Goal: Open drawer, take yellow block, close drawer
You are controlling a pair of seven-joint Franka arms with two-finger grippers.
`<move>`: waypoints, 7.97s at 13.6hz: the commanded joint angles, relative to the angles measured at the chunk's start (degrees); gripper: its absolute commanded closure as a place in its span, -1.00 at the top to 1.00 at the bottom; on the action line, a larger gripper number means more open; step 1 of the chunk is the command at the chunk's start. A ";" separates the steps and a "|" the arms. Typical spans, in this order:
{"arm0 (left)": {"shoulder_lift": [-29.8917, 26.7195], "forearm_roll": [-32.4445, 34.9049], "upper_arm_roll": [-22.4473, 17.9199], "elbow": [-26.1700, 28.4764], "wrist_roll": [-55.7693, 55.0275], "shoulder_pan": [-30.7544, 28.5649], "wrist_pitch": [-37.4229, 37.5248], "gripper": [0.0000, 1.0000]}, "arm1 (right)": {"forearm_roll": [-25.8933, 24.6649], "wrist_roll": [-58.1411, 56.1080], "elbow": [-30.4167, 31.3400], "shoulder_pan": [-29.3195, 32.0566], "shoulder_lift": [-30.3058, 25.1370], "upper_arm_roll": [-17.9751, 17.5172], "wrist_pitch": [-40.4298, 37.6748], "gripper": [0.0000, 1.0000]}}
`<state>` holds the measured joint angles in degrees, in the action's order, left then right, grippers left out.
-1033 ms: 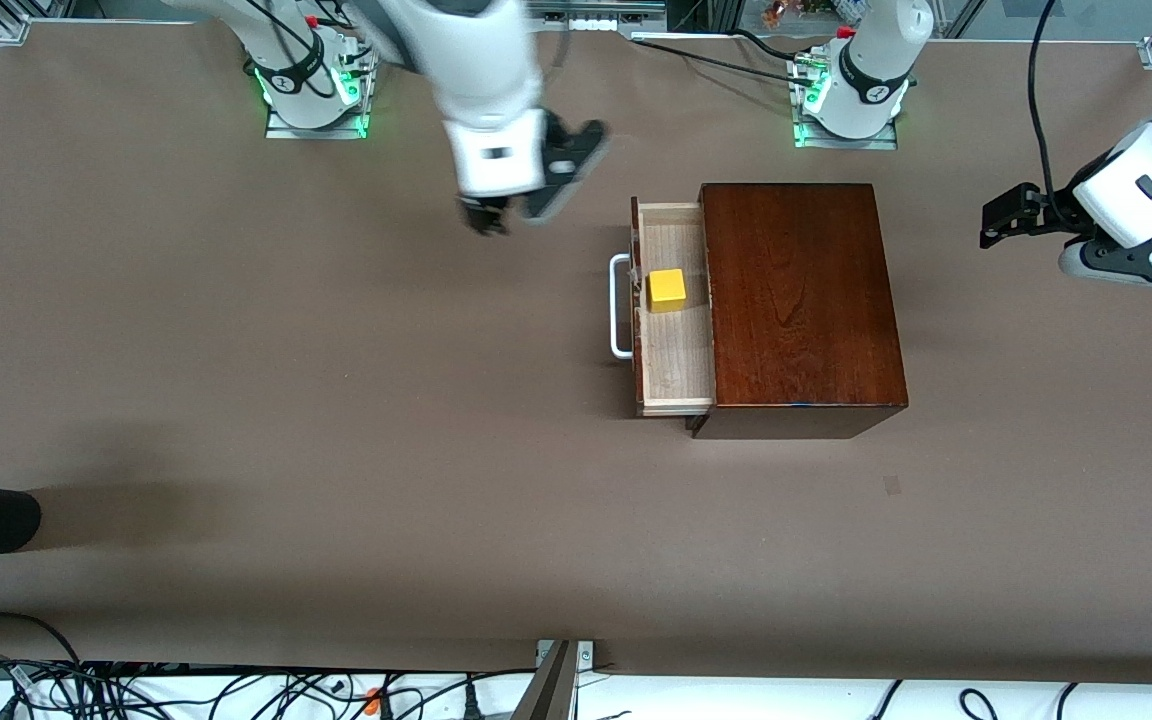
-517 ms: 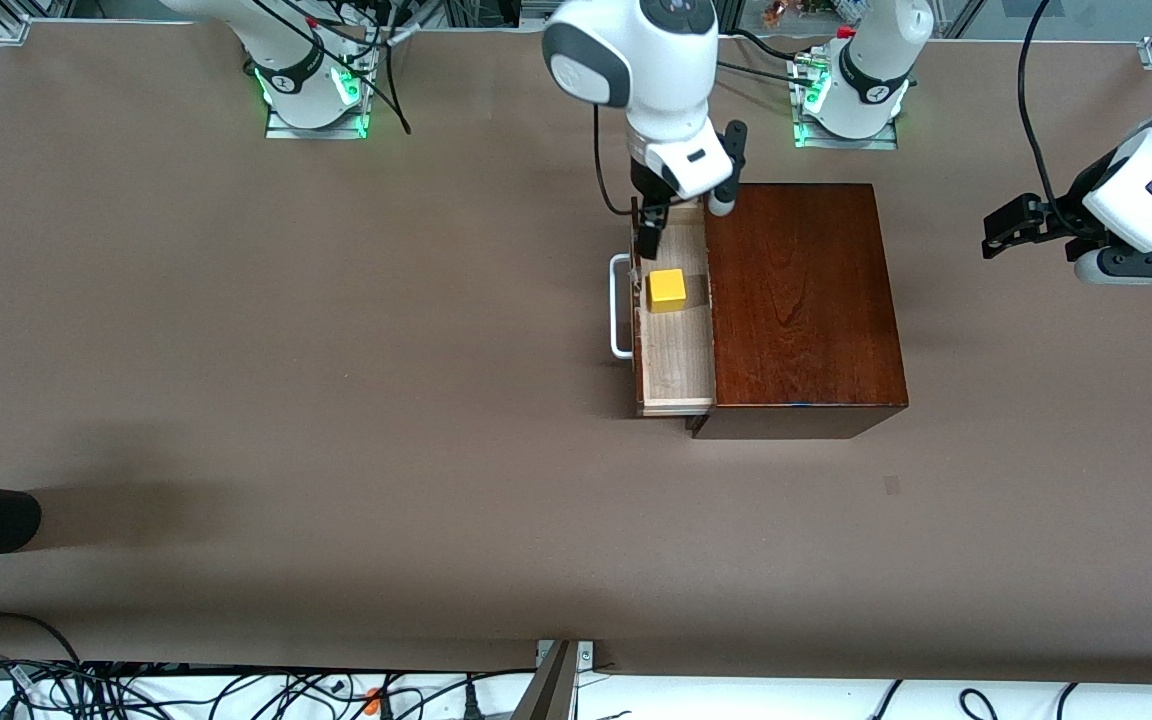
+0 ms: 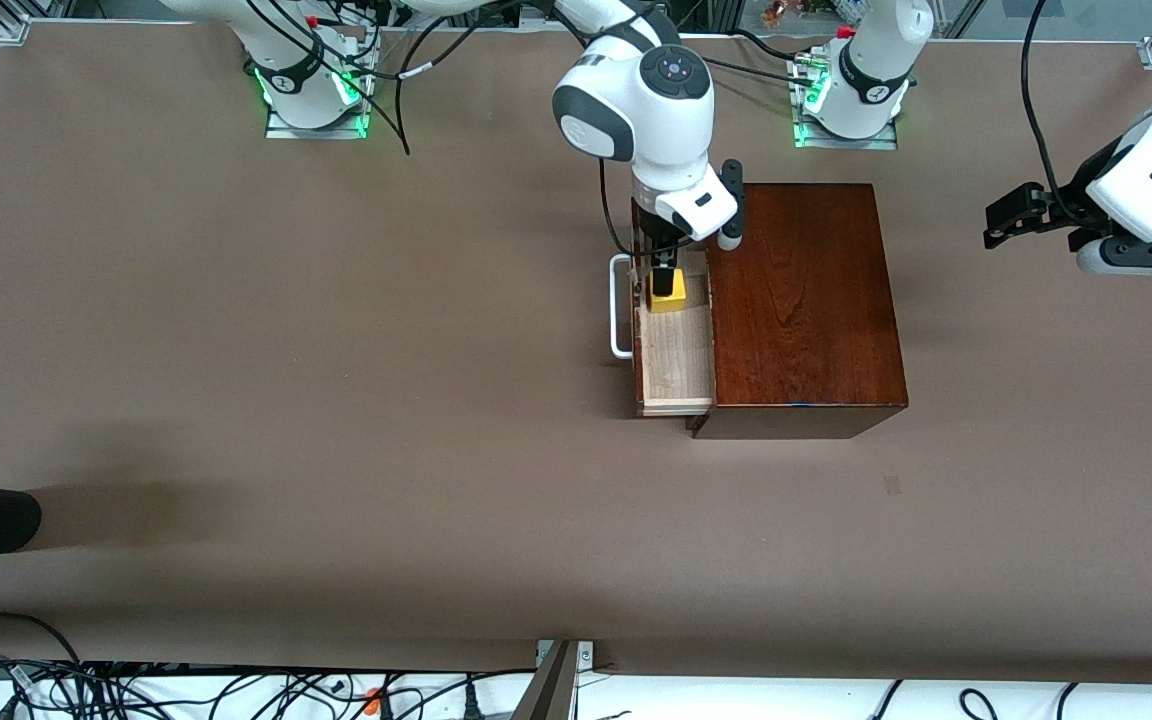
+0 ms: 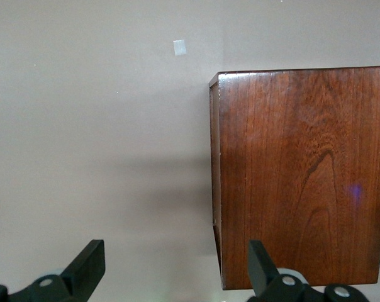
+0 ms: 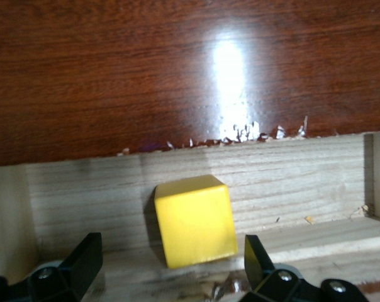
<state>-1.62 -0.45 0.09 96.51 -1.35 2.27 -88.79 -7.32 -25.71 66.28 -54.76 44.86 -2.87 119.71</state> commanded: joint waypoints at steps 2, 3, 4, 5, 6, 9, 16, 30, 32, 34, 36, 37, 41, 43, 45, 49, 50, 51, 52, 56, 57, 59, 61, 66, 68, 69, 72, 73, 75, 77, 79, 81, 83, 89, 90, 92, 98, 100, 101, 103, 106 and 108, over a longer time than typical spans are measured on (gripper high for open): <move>-0.05 -1.40 -0.09 -0.97 0.39 0.02 1.17 1.00 | -0.51 -0.84 -2.38 0.62 1.98 0.05 1.84 1.00; -0.05 -1.40 -0.09 -1.06 0.30 0.11 1.17 1.00 | -0.25 0.21 -2.30 0.71 2.16 0.05 1.50 1.00; -0.05 -1.40 0.00 -1.14 0.30 0.11 1.17 1.00 | -0.24 0.91 -2.30 0.71 2.25 0.05 1.32 1.00; 0.03 -1.40 0.00 -1.49 0.39 0.11 1.25 1.00 | -0.33 0.92 -2.21 0.71 2.42 0.05 1.41 1.00; 0.03 -1.40 0.00 -1.58 0.30 0.11 1.26 1.00 | -0.42 0.57 -2.21 0.80 2.94 0.05 1.84 1.00; 0.03 -1.40 0.09 -1.58 0.30 0.28 1.26 1.00 | -0.42 0.31 -2.30 0.89 3.74 0.14 3.16 1.00; 0.12 -1.48 0.09 -1.58 0.39 0.19 1.26 1.00 | -0.16 0.39 -2.30 0.89 3.66 0.23 2.73 -1.00; 0.03 -1.57 0.09 -1.76 0.65 0.37 1.43 1.00 | 8.19 0.66 -9.24 23.69 -12.25 0.49 -26.70 -1.00; -0.05 -1.75 0.27 -1.76 0.91 0.81 1.43 1.00 | 8.81 0.48 -9.15 31.17 -12.78 0.40 -29.08 -1.00; -0.23 -2.10 2.01 -1.76 1.53 0.81 1.43 1.00 | 8.81 1.27 -4.27 33.49 -15.94 3.20 -28.40 -1.00; 0.12 -8.55 2.98 -1.59 2.49 0.90 3.27 1.00 | 10.29 0.92 8.53 36.03 -21.45 6.64 -22.10 -1.00; 1.60 -11.47 3.95 -1.50 3.98 0.98 3.63 1.00 | 10.83 1.27 16.26 38.30 -24.18 6.73 -18.41 -1.00; 8.54 -14.57 9.92 -1.85 19.33 1.16 3.01 1.00 | 10.92 4.41 35.72 42.01 -26.14 8.40 -5.57 -1.00; 10.66 -14.58 14.22 -1.76 26.20 1.16 1.10 1.00 | 10.92 7.59 43.89 42.81 -25.36 8.49 4.60 -1.00; 13.03 -13.97 20.19 -1.76 33.66 1.25 -4.25 1.00 | 10.92 8.56 48.31 43.86 -23.43 8.49 13.24 -1.00; 20.23 -12.31 29.95 -1.59 47.38 2.03 -17.07 1.00 | 11.18 16.97 52.71 45.10 -20.96 8.40 20.10 -1.00; 22.16 -9.95 30.93 -1.58 50.28 4.04 -21.20 1.00 | 11.18 19.44 54.20 45.09 -20.43 8.40 22.65 -0.99; 24.01 -6.70 31.03 -1.58 51.35 7.11 -25.59 1.00 | 11.18 20.25 55.17 45.09 -19.82 8.32 24.33 -0.99; 25.77 -5.02 31.12 -1.41 51.45 9.31 -28.86 1.00 | 11.27 20.34 55.36 45.18 -19.12 8.40 24.78 -0.93; 31.84 6.50 31.03 -0.88 50.66 15.66 -36.70 1.00 | 11.18 19.73 54.84 45.27 -19.28 8.40 24.17 1.00; 32.81 8.60 31.03 -0.79 50.83 15.75 -37.41 1.00 | 11.18 19.47 54.31 45.27 -20.77 8.49 24.08 1.00; 34.83 12.48 31.03 -0.70 51.01 15.49 -38.56 1.00 | 11.18 19.46 53.43 45.53 -26.11 8.58 19.72 1.00; 35.63 15.72 30.68 -0.71 51.36 15.05 -38.47 1.00 | 11.10 19.73 49.14 45.45 -31.39 8.40 9.46 1.00; 34.84 17.15 27.86 -3.59 52.33 12.86 -25.85 1.00 | 11.10 20.26 40.17 45.36 -42.38 8.31 -11.48 1.00; 34.84 17.06 27.95 -5.35 53.82 11.89 -21.53 1.00 | 11.10 20.25 36.13 45.01 -43.63 8.23 -18.16 1.00; 34.75 17.06 27.86 -5.89 54.26 11.27 -19.77 1.00 | 11.10 20.69 32.80 45.01 -43.54 8.14 -21.93 1.00; 34.22 17.15 27.95 -5.89 54.44 8.90 -17.99 1.00 | 11.18 21.84 28.47 45.01 -43.28 8.31 -26.88 1.00; 34.31 17.06 27.95 -5.89 54.27 9.07 -17.99 1.00 | 11.18 21.84 27.51 45.01 -43.28 8.31 -27.94 1.00; 34.05 16.19 28.39 -5.89 53.39 8.99 -18.26 1.00 | 11.10 22.10 26.44 45.09 -43.19 8.31 -29.18 1.00; 30.20 14.96 28.57 -5.89 50.59 8.98 -17.82 1.00 | 10.92 22.01 25.65 44.92 -43.02 8.23 -29.70 1.00; 25.37 4.99 27.96 -5.89 44.36 6.02 -11.53 1.00 | 11.01 21.40 24.52 45.36 -41.71 8.75 -29.80 1.00; 21.76 2.65 27.95 -6.24 36.46 0.75 -4.66 1.00 | 10.31 21.40 23.81 45.10 -41.61 8.58 -29.97 1.00; 19.90 2.82 27.95 -9.91 30.21 -2.52 1.75 1.00 | 10.13 21.49 23.81 45.09 -41.87 8.49 -29.97 1.00; 14.89 3.44 27.60 -12.22 24.65 -13.24 6.70 1.00 | 9.69 21.05 23.63 45.53 -41.61 8.75 -29.44 1.00; 13.93 3.53 27.51 -13.87 22.38 -14.12 7.31 1.00 | 9.69 21.05 23.63 45.53 -41.61 8.75 -29.27 1.00; 11.57 3.26 24.72 -14.86 12.75 -15.01 8.03 1.00 | 9.78 20.96 23.63 45.62 -41.61 8.75 -29.27 1.00; -2.05 -0.25 7.95 0.59 0.12 -6.52 -2.78 1.00 | 9.86 21.14 23.63 46.41 -41.52 9.10 -29.27 1.00; -2.51 0.10 1.53 1.67 0.04 0.24 -3.31 1.00 | 10.39 21.22 23.63 47.11 -40.91 9.19 -29.62 1.00; -2.51 0.27 -1.03 1.75 0.38 2.72 -3.66 1.00 | 10.39 21.14 23.63 47.12 -40.91 9.28 -29.88 1.00; -2.25 0.27 -1.84 1.67 0.65 3.27 -3.67 1.00 | 10.39 21.05 23.63 47.12 -40.99 9.28 -30.06 1.00; -1.46 0.27 -2.02 1.49 1.00 2.57 -3.67 1.00 | 10.30 20.96 23.81 47.12 -41.00 9.28 -31.45 1.00; -0.85 0.19 -1.76 0.97 0.91 1.78 -3.58 1.00 | 9.87 21.13 23.81 47.12 -41.08 9.28 -34.87 1.00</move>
<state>-2.49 0.58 -1.45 97.27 0.04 4.39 -91.69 2.85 -4.46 91.44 -8.26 3.49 6.83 88.42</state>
